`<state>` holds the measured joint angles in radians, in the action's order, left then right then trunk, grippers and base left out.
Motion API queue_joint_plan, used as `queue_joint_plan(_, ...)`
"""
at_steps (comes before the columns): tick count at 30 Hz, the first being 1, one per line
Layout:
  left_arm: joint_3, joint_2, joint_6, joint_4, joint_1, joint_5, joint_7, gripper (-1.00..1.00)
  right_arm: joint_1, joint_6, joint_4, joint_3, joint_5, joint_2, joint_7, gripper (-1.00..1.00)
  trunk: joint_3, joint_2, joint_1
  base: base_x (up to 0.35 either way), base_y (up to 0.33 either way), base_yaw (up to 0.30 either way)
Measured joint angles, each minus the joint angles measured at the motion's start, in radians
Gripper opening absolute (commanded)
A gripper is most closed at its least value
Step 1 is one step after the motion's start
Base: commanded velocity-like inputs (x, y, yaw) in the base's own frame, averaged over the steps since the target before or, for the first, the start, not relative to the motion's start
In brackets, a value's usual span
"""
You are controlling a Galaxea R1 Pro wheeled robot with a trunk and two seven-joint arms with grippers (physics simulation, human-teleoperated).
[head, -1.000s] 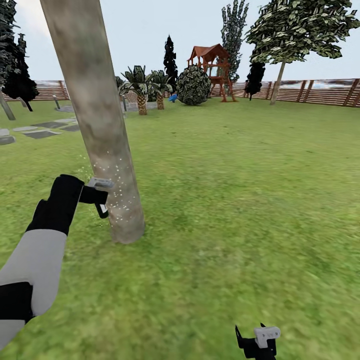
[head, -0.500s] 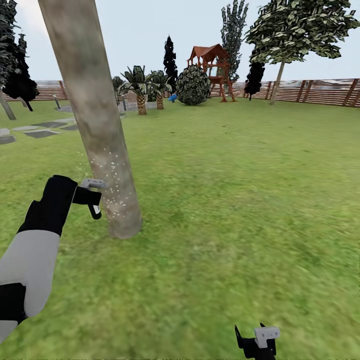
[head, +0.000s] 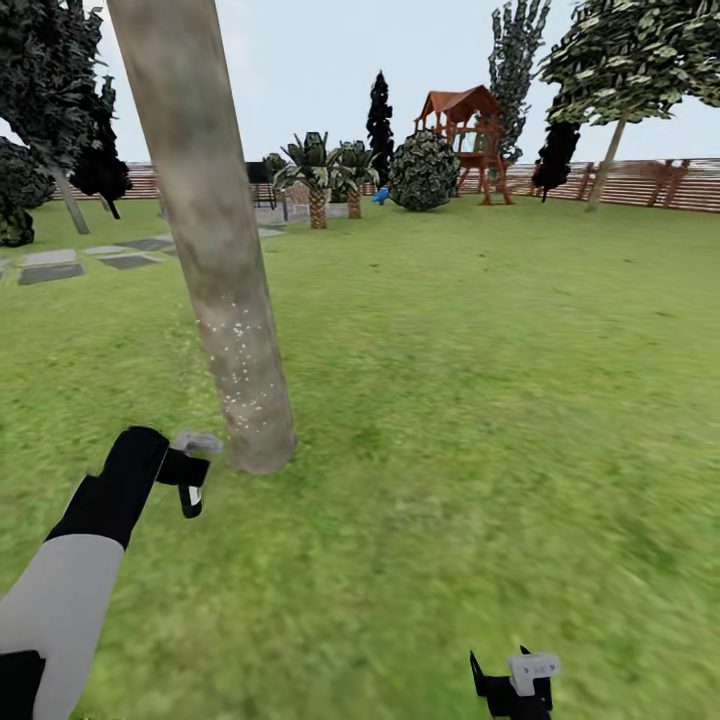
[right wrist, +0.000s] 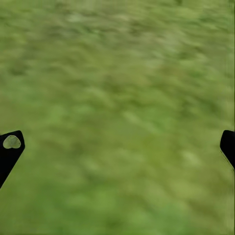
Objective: In the garden, pick up the pesticide atomizer on the floor and spray pesticide onto both trees until each tree trunk is fully covered.
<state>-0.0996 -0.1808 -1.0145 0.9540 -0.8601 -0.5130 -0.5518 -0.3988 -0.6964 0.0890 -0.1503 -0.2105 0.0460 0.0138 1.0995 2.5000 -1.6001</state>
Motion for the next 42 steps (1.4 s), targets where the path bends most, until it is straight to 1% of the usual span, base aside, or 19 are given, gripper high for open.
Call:
queue_joint_plan(3, -0.005, 0.006, 0.003, -0.001, 0.035, 0.001, 0.042, -1.0, 0.0, 0.0, 0.0, 0.0, 0.0, 0.0, 0.0, 1.0, 0.0, 0.0, 0.0, 0.175, -0.243, 0.278)
queue_joint_plan(5, -0.042, 0.02, 0.018, -0.003, 0.064, 0.02, 0.076, -1.0, 0.0, 0.0, 0.0, 0.0, 0.0, 0.0, 0.0, 1.0, 0.0, 0.0, 0.0, 0.175, -0.243, 0.278)
queue_joint_plan(6, -0.086, 0.035, 0.063, -0.009, 0.089, 0.027, 0.099, -1.0, 0.0, 0.0, 0.0, 0.0, 0.0, -0.001, 0.0, 1.0, 0.0, 0.0, 0.0, 0.176, -0.243, 0.278)
queue_joint_plan(7, -0.11, 0.044, 0.104, -0.022, 0.103, 0.028, 0.121, -1.0, 0.0, 0.0, 0.0, 0.001, -0.001, -0.001, 0.0, 1.0, 0.0, 0.0, 0.0, 0.176, -0.243, 0.276)
queue_joint_plan(8, -0.125, 0.057, 0.143, -0.042, 0.114, 0.033, 0.148, -1.0, 0.0, 0.0, 0.0, 0.001, -0.001, -0.002, 0.0, 1.0, 0.0, 0.0, 0.0, 0.176, -0.243, 0.27)
queue_joint_plan(9, -0.131, 0.067, 0.168, -0.063, 0.118, 0.034, 0.169, -1.0, 0.0, 0.0, 0.0, 0.001, -0.001, -0.003, 0.0, 1.0, 0.0, 0.0, 0.0, 0.176, -0.243, 0.214)
queue_joint_plan(10, -0.135, 0.084, 0.203, -0.102, 0.123, 0.037, 0.209, -1.0, 0.0, 0.0, 0.0, 0.001, -0.001, -0.004, 0.0, 1.0, 0.0, 0.0, 0.0, 0.176, -0.243, 0.092)
queue_joint_plan(11, -0.139, 0.104, 0.257, -0.159, 0.126, 0.045, 0.259, -1.0, 0.0, 0.0, 0.0, 0.001, -0.001, -0.004, 0.0, 1.0, 0.0, 0.0, 0.0, 0.176, -0.243, 0.047)
queue_joint_plan(13, -0.141, 0.129, 0.351, -0.241, 0.128, 0.072, 0.333, -1.0, 0.0, 0.0, 0.0, 0.001, 0.0, -0.005, 0.0, 1.0, 0.0, 0.0, 0.0, 0.176, -0.243, 0.02)
queue_joint_plan(14, -0.141, 0.133, 0.378, -0.264, 0.129, 0.083, 0.359, -1.0, 0.0, 0.0, 0.0, 0.0, -0.001, -0.004, 0.0, 1.0, 0.0, 0.0, 0.0, 0.175, -0.243, 0.008)
queue_joint_plan(15, -0.141, 0.136, 0.405, -0.29, 0.129, 0.105, 0.396, -1.0, 0.0, 0.0, 0.0, 0.0, 0.0, -0.004, 0.0, 1.0, 0.0, 0.0, 0.0, 0.173, -0.243, 0.004)
queue_joint_plan(17, -0.141, 0.138, 0.429, -0.315, 0.129, 0.134, 0.463, -1.0, 0.0, 0.001, 0.0, 0.001, -0.001, -0.004, 0.0, 1.0, 0.0, 0.0, 0.0, 0.171, -0.243, 0.001)
queue_joint_plan(20, -0.142, 0.136, 0.432, -0.321, 0.128, 0.144, 0.479, -1.0, 0.0, 0.001, 0.0, 0.0, -0.001, -0.005, 0.0, 1.0, 0.0, 0.0, 0.0, 0.171, -0.243, 0.0)
queue_joint_plan(22, -0.157, 0.133, 0.433, -0.322, 0.129, 0.173, 0.479, -1.0, 0.0, 0.0, 0.0, 0.0, 0.0, -0.003, 0.0, 1.0, 0.0, 0.0, 0.0, 0.183, -0.238, 0.0)
queue_joint_plan(24, -0.16, 0.131, 0.433, -0.322, 0.13, 0.187, 0.478, -1.0, 0.0, 0.0, 0.0, 0.0, 0.0, -0.003, 0.0, 1.0, 0.0, 0.0, 0.0, 0.19, -0.235, 0.0)
queue_joint_plan(29, -0.166, 0.13, 0.433, -0.324, 0.13, 0.192, 0.479, -1.0, 0.0, 0.0, 0.0, 0.0, 0.0, -0.005, -0.001, 1.0, 0.0, 0.0, 0.0, 0.203, -0.224, 0.015)
queue_joint_plan(34, -0.177, 0.128, 0.432, -0.324, 0.13, 0.193, 0.474, -1.0, 0.0, 0.0, 0.0, 0.0, 0.0, -0.006, -0.002, 1.0, 0.0, 0.0, 0.0, 0.219, -0.211, 0.239)
queue_joint_plan(37, -0.2, 0.126, 0.432, -0.324, 0.13, 0.192, 0.471, -1.0, 0.0, 0.0, 0.0, 0.0, 0.0, -0.006, -0.001, 1.0, 0.0, 0.0, 0.0, 0.22, -0.211, 0.277)
queue_joint_plan(42, -0.201, 0.128, 0.432, -0.324, 0.13, 0.194, 0.47, -1.0, 0.0, 0.0, 0.0, 0.0, 0.0, -0.006, -0.001, 1.0, 0.0, 0.0, 0.0, 0.178, -0.23, 0.103)
